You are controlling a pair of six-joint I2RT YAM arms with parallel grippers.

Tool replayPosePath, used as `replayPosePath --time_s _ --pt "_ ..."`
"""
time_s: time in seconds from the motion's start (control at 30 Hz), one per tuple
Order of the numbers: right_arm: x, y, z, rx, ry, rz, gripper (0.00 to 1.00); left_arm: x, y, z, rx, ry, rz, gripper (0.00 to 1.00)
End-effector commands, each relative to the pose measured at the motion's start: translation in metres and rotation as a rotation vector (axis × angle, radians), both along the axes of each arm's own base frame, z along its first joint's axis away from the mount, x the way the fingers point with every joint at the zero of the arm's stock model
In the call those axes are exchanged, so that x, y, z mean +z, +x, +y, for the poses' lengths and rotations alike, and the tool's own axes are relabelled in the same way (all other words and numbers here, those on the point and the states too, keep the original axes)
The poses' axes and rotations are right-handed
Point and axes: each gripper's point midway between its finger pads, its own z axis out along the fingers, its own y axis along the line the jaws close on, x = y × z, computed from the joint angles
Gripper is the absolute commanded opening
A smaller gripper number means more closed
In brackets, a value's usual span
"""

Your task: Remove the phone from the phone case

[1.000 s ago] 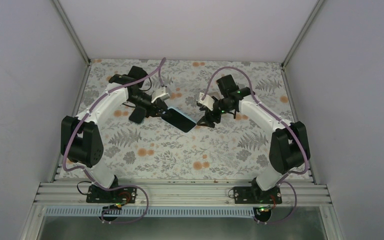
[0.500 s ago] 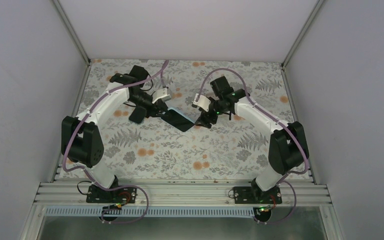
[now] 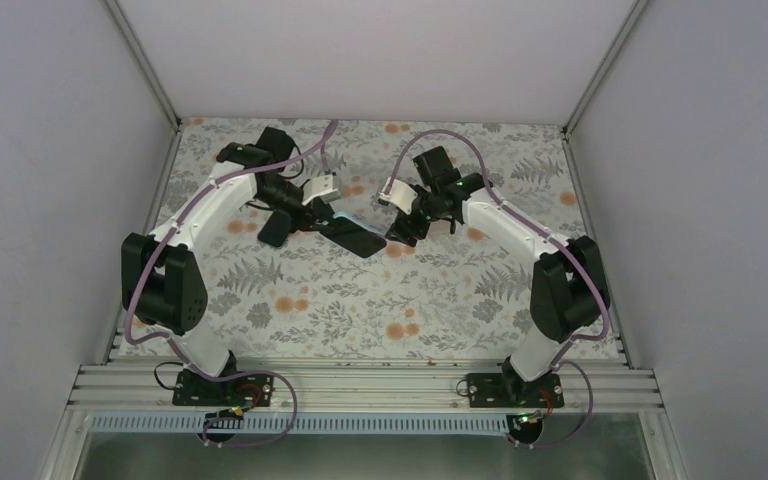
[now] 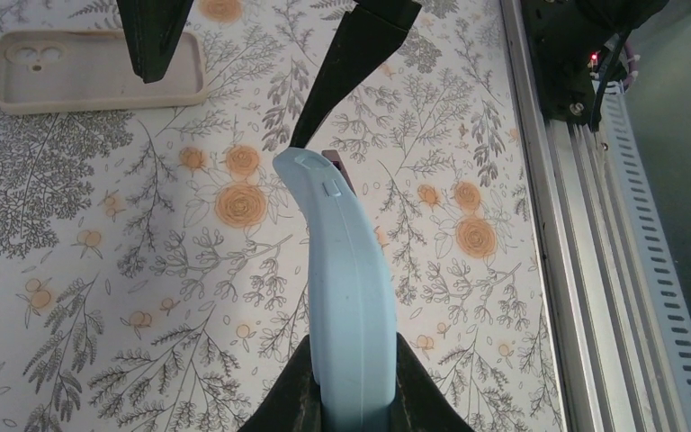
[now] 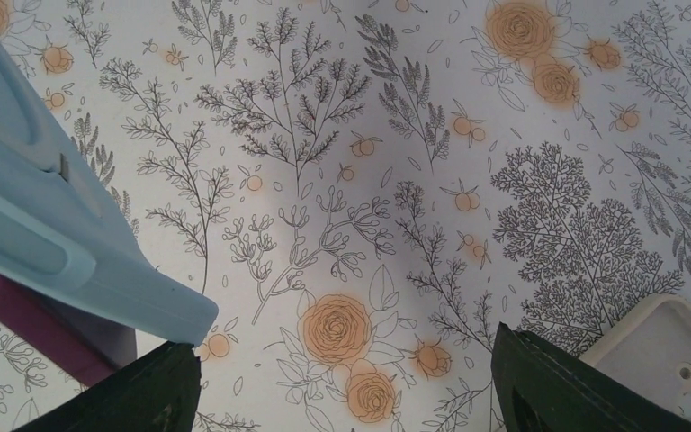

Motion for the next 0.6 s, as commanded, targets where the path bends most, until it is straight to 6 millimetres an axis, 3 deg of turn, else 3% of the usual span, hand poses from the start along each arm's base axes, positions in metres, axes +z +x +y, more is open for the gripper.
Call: replayPosePath --time_s 0.0,0.17,0.27,0.43,0.57 --pt "0.030 0.050 0.011 -0.073 0.055 -0.193 0.82 0.048 -0.040 -0.027 -0.127 -0.252 0.104 0.02" --pt "0.027 0.047 0.013 -0.059 0.062 -0.177 0.82 0.050 -0.038 -0.028 -0.128 -0.259 0.101 0.02" --pt "0.028 0.034 0.021 -0.004 0.091 -0.139 0.82 0.049 -0.035 -0.029 -0.121 -0.257 0.100 0.02" --pt "0.052 -0.005 0.053 0.148 0.189 -0.075 0.83 0.050 -0.029 -0.030 -0.106 -0.259 0.086 0.02" --pt "0.058 -0.019 0.081 0.199 0.191 -0.070 0.82 0.055 -0.029 -0.030 -0.113 -0.272 0.092 0.02"
